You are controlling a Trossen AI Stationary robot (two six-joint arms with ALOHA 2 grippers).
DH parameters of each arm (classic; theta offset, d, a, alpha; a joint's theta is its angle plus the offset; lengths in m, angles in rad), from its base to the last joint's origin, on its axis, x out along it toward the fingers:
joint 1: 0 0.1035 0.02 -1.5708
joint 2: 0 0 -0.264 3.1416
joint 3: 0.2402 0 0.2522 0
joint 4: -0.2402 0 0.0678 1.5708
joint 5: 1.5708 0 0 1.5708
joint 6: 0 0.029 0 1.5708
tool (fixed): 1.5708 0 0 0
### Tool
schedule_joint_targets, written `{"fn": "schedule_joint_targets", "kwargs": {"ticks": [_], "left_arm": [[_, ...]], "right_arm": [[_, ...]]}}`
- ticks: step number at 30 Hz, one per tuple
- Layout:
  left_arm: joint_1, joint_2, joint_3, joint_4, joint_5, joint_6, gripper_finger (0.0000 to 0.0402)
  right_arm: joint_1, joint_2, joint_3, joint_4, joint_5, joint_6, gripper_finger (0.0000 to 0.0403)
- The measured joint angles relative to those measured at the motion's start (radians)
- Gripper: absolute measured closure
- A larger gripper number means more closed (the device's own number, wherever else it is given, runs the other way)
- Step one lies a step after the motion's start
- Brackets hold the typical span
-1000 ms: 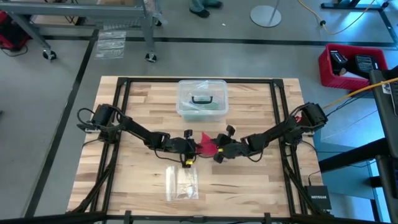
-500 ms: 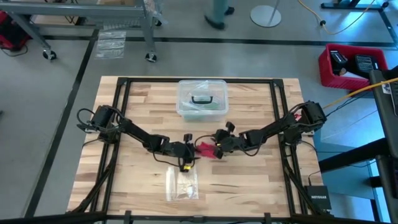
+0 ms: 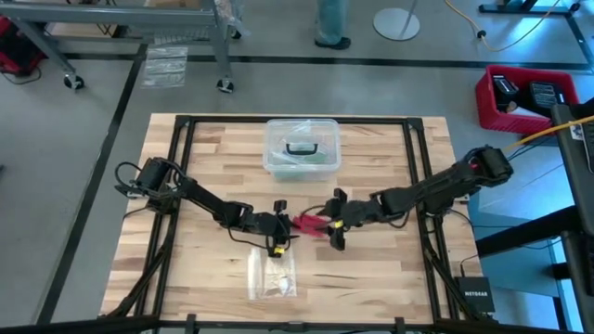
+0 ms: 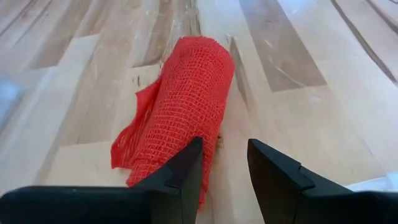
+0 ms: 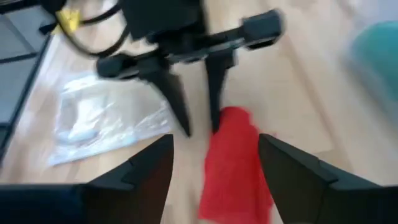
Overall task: Roll bandage
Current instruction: Roll the red bandage
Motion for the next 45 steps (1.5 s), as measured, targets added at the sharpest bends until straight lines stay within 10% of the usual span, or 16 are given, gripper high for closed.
{"fn": "schedule_joint_targets", "kwargs": {"ticks": [13, 45], "left_arm": [[-0.027, 0.001, -0.002, -0.008, -0.027, -0.003, 0.0282], [-0.053, -0.113, 0.030, 0.015, -0.071, 0.114, 0.0282]], "right_arm": [[0.017, 0.233, 0.092, 0.017, -0.001, -0.021, 0.0089], [0.009, 0.314, 0.177, -0.154, 0.043, -0.014, 0.0086]]}}
